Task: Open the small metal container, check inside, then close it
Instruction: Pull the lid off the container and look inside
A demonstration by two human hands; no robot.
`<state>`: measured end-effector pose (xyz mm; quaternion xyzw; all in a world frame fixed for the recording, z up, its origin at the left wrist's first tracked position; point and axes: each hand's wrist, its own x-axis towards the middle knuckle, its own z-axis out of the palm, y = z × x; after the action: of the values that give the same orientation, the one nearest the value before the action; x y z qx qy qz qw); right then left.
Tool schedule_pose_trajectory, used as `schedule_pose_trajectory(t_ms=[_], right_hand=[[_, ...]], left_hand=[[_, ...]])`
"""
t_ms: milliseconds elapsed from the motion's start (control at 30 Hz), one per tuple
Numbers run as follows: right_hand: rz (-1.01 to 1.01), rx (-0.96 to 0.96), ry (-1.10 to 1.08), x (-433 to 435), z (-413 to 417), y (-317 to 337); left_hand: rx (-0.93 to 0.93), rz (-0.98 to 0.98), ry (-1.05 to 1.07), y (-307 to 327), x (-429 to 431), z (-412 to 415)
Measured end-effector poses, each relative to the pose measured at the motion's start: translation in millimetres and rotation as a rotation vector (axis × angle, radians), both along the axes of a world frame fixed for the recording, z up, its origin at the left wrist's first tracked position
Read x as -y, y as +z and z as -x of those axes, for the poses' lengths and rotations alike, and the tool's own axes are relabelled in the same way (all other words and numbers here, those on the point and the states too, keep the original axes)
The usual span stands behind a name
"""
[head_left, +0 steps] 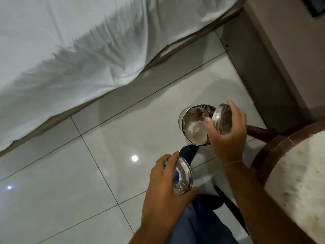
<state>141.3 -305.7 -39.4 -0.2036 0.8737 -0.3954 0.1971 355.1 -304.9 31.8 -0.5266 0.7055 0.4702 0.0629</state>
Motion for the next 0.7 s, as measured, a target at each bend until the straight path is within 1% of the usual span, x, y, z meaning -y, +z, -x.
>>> schedule_pose_trajectory(t_ms=[67, 100, 133, 167, 200, 233, 300, 367, 400, 467, 500, 533, 600, 700], right_hand=[[0.017, -0.088, 0.087, 1, -4, 7], [-0.009, -0.099, 0.136, 2, -10, -1], [-0.078, -0.072, 0.175, 5, -17, -11], [-0.159, 0.002, 0.196, 6, -22, -21], [-0.221, 0.068, 0.171, 8, -24, -31], [-0.27, 0.086, 0.127, 9, -24, -38], [-0.261, -0.001, 0.082, 22, -16, -34], [-0.208, -0.158, 0.126, 30, -13, -28], [-0.225, -0.19, 0.177, 30, -14, -32], [-0.35, -0.016, 0.239, 24, -23, -42], [-0.416, 0.039, 0.228, 17, -26, -50], [-0.423, 0.056, 0.205, 11, -29, -54], [-0.33, -0.022, 0.195, 16, -25, -43], [-0.118, -0.143, 0.155, 35, -13, 0]], left_hand=[[-0.004, 0.004, 0.013, -3, -1, -3], [-0.002, 0.009, 0.011, -4, 0, -4], [0.002, 0.012, 0.013, -5, 1, -6], [0.006, 0.017, 0.014, -6, 1, -7], [0.005, 0.028, 0.01, -6, 2, -8], [0.009, 0.026, 0.008, -6, 2, -9], [0.019, 0.008, 0.017, -6, 4, -12], [0.03, 0.006, 0.035, -7, 6, -12], [0.029, 0.001, 0.04, -8, 7, -11], [0.032, 0.002, 0.029, -8, 7, -10], [0.036, 0.003, 0.019, -7, 8, -8], [0.036, 0.001, 0.018, -6, 8, -7], [0.028, 0.015, 0.044, -8, 13, -4], [0.034, 0.021, 0.044, -13, 14, -1]])
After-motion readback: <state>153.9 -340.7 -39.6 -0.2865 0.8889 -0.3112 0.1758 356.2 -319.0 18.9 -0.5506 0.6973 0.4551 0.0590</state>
